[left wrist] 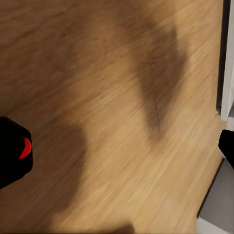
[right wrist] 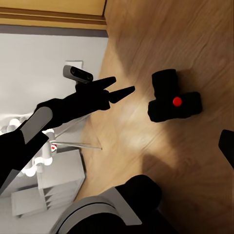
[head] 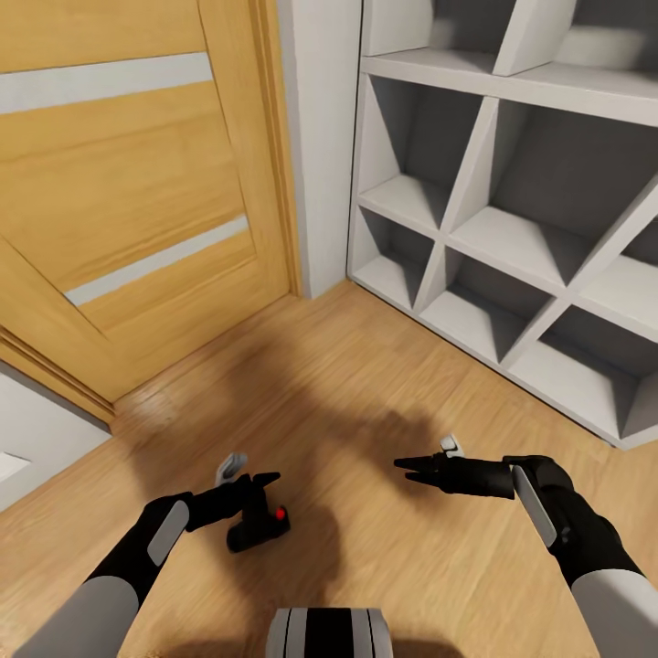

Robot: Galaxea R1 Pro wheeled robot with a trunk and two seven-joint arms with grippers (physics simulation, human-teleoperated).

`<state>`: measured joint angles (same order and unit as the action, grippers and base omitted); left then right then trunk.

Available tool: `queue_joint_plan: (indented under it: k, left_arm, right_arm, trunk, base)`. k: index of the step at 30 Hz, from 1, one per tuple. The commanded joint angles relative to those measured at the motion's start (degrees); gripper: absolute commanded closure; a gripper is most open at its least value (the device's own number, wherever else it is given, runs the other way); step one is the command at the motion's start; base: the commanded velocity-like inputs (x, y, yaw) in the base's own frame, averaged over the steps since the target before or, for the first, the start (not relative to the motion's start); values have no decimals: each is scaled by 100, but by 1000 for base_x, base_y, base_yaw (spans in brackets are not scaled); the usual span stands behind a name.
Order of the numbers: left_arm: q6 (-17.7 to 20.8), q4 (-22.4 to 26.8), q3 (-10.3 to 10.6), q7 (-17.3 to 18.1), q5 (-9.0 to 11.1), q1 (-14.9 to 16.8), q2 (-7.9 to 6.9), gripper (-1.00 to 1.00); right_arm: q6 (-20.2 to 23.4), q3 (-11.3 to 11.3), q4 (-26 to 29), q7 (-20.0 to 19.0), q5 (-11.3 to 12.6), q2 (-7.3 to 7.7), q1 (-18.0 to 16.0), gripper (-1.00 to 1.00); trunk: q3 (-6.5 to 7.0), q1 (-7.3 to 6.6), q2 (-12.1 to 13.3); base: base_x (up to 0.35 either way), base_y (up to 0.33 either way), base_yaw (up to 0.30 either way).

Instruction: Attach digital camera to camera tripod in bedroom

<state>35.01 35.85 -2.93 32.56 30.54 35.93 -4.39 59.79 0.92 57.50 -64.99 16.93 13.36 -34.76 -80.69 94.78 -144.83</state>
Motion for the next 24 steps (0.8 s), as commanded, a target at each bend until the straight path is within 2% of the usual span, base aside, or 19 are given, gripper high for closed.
queue_joint_plan:
  k: [1, 24]
  left_arm:
    - [41, 1, -14, 10, 22, 2, 1, -100]
    - [50, 19, -14, 30, 31, 2, 7, -100]
  right_arm:
    - [21, 4, 2, -25, -10, 0, -3, -100]
    - [21, 4, -2, -17, -14, -9, -3, -100]
  trunk:
    - [-26, 1, -3]
    - [-536, 61, -34]
  base:
    - [0, 0, 0]
    - [0, 0, 0]
